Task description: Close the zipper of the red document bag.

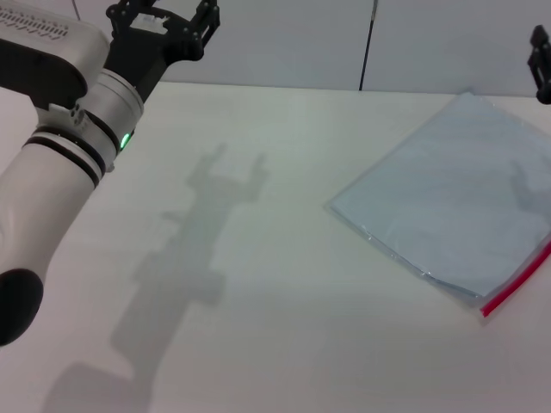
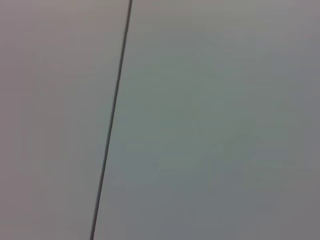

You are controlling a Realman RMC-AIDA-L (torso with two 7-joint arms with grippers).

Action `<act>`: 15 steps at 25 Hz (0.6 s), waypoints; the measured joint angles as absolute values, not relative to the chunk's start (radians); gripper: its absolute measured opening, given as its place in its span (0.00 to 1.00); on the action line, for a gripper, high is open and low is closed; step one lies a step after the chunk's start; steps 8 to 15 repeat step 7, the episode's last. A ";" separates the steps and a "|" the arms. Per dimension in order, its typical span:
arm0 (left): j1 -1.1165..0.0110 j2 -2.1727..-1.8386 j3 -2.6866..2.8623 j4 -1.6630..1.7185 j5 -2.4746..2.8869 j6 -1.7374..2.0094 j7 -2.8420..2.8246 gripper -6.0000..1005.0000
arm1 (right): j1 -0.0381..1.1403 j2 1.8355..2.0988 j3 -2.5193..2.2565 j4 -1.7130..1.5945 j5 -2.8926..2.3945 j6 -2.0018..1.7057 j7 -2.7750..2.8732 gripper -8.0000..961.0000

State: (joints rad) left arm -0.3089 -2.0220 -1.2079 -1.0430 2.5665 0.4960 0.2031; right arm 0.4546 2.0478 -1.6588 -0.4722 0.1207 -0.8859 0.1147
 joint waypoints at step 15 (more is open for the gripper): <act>-0.308 -2.023 -1.211 -1.043 2.569 0.497 0.205 0.66 | 0.453 2.048 -1.818 -0.425 0.339 -0.996 0.016 0.48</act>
